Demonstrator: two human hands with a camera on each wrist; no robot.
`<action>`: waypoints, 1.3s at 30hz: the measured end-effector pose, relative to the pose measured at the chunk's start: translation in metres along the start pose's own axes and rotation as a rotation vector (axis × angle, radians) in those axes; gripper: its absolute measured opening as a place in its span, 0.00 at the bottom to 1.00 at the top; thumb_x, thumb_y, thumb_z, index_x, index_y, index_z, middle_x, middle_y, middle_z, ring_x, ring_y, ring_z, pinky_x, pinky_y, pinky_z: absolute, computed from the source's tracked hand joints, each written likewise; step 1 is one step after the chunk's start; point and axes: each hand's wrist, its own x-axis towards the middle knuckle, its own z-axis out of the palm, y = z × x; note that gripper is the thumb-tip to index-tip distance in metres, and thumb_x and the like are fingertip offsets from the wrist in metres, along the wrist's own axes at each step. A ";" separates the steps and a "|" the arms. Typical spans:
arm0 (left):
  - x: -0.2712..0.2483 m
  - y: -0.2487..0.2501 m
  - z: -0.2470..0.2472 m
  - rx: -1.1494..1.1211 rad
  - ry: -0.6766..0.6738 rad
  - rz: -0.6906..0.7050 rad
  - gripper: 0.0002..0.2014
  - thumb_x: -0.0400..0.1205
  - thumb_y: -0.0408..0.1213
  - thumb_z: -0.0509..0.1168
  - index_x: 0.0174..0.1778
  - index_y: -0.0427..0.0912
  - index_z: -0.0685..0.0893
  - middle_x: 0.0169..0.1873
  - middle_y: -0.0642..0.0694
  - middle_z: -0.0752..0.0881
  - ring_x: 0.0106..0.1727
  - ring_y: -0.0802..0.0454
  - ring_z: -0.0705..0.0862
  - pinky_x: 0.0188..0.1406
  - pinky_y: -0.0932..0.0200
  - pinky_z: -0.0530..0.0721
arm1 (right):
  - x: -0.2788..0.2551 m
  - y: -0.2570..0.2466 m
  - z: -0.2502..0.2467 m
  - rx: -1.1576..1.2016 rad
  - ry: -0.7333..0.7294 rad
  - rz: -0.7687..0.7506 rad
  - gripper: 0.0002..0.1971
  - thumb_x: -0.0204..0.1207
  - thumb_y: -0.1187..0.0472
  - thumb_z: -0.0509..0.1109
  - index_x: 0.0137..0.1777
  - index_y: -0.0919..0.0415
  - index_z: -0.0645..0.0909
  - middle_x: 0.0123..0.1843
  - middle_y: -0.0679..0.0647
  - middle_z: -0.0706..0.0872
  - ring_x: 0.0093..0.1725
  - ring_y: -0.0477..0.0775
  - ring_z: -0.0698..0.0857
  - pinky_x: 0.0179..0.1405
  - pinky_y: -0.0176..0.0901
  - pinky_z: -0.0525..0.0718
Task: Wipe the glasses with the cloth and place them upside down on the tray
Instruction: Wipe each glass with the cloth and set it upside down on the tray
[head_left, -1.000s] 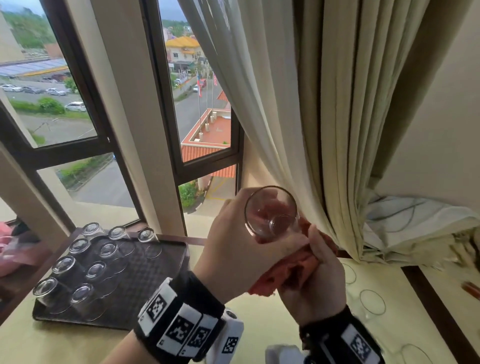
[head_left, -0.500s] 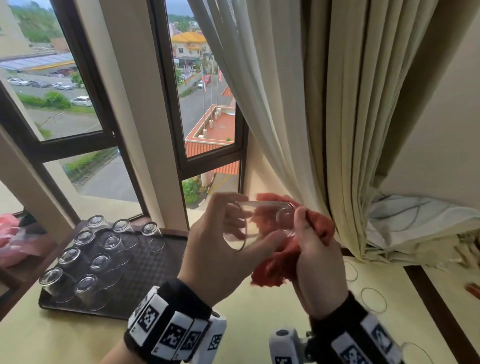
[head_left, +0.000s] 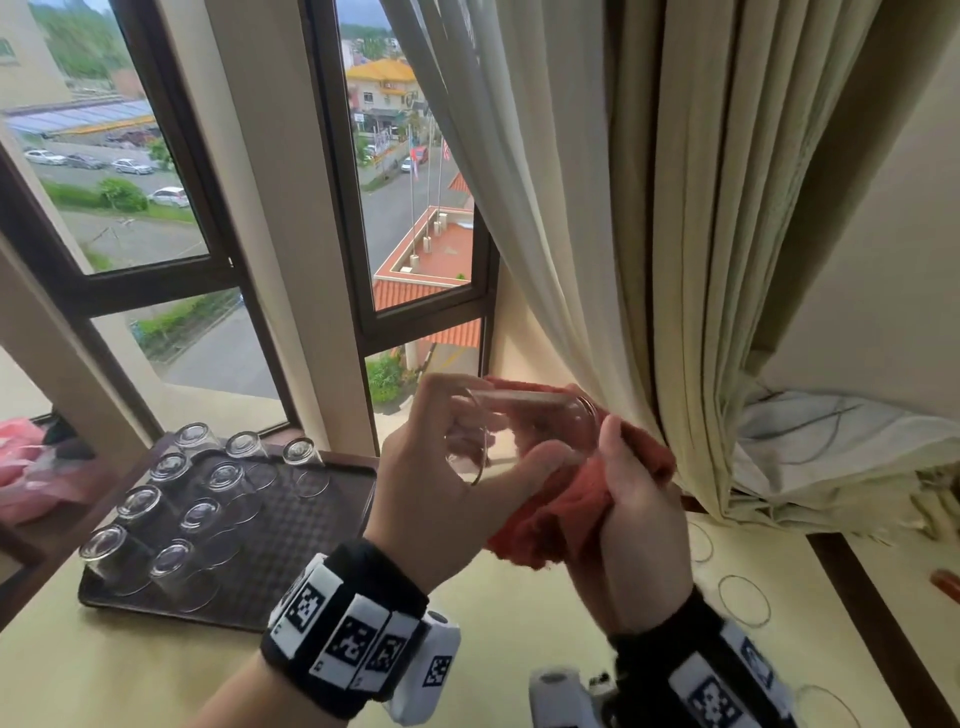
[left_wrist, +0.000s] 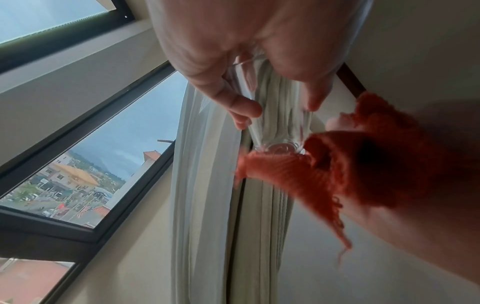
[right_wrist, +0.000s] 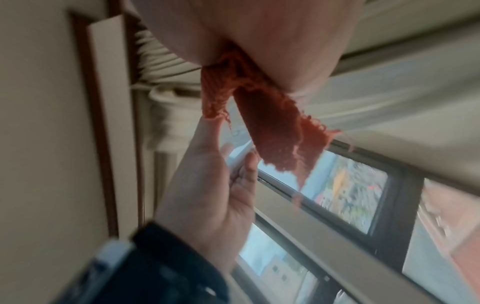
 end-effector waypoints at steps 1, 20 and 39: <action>0.001 -0.002 0.000 0.006 0.019 -0.027 0.30 0.70 0.66 0.83 0.61 0.61 0.78 0.49 0.59 0.92 0.50 0.53 0.94 0.45 0.49 0.95 | -0.006 0.006 0.001 -0.037 0.005 -0.026 0.26 0.80 0.44 0.68 0.72 0.58 0.87 0.61 0.61 0.94 0.56 0.64 0.95 0.57 0.66 0.91; 0.008 -0.010 0.008 -0.025 0.010 -0.368 0.35 0.66 0.70 0.80 0.60 0.56 0.77 0.51 0.55 0.91 0.49 0.59 0.93 0.44 0.58 0.94 | 0.014 0.028 0.011 0.098 0.004 0.073 0.27 0.80 0.42 0.68 0.77 0.48 0.83 0.67 0.65 0.91 0.63 0.75 0.91 0.60 0.80 0.87; 0.017 -0.011 0.004 -1.071 -0.125 -1.020 0.44 0.75 0.59 0.83 0.79 0.31 0.82 0.71 0.28 0.86 0.62 0.41 0.88 0.71 0.47 0.89 | 0.002 0.002 -0.017 -0.933 -0.174 -0.811 0.21 0.85 0.67 0.71 0.75 0.49 0.86 0.71 0.46 0.84 0.66 0.56 0.87 0.63 0.53 0.87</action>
